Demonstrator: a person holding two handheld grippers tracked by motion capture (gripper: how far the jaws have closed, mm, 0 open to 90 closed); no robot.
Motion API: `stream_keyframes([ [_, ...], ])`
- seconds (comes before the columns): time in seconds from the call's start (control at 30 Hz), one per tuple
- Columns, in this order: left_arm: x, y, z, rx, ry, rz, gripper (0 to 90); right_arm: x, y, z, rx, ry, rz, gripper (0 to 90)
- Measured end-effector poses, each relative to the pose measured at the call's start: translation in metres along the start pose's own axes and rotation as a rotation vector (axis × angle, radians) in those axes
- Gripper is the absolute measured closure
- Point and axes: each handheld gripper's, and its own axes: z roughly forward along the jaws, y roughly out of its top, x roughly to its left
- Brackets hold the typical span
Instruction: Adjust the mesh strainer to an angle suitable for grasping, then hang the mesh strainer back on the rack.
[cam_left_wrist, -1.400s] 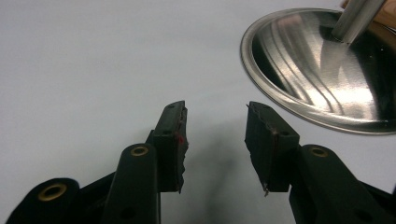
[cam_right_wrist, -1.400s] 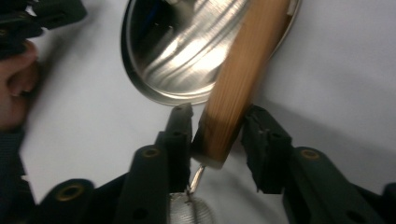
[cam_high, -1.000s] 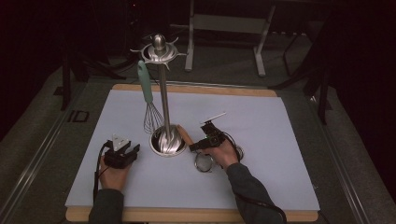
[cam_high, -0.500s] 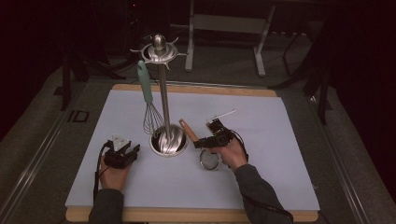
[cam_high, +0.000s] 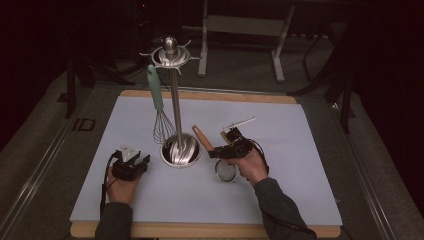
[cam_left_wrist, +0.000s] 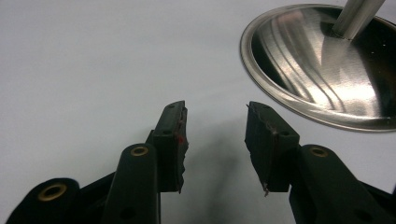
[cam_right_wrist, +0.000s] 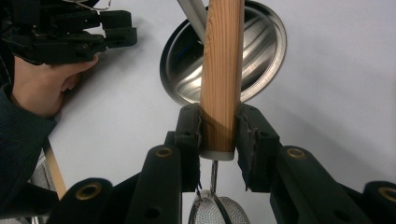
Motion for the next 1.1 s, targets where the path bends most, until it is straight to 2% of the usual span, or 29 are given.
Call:
stream_keyframes([
  [0.87,0.0,0.0,0.0,-0.003,0.001,0.005,58.6,0.013,-0.004,-0.034,-0.112,0.035,-0.051,71.9],
  [0.93,0.0,0.0,0.0,-0.003,0.001,0.005,58.6,0.014,-0.005,-0.035,-0.118,0.051,-0.065,71.9],
  [1.1,0.0,0.0,-0.001,-0.002,0.0,0.005,58.6,0.021,-0.006,-0.04,-0.129,0.056,-0.095,71.9],
])
